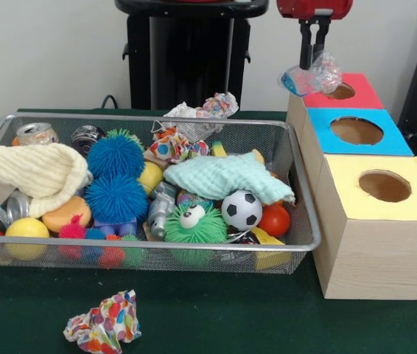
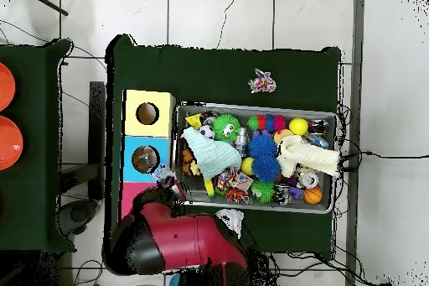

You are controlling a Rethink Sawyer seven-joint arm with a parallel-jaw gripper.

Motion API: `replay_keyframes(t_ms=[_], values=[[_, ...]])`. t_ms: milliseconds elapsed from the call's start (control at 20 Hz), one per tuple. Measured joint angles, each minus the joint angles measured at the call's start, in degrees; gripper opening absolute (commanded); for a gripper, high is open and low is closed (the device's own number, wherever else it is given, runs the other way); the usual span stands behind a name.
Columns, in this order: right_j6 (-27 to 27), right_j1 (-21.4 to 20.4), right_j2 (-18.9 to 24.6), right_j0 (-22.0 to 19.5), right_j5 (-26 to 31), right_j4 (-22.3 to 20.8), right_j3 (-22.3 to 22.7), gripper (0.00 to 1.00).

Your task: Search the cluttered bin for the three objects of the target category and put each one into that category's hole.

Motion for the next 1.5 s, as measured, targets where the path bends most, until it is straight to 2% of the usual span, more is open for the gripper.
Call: replay_keyframes(t_ms=[550,1500], values=[[0.0,0.0,-1.7,3.8,0.0,1.7,0.0,0.00],[0.0,1.3,-5.2,7.5,0.0,4.2,0.0,0.00]])
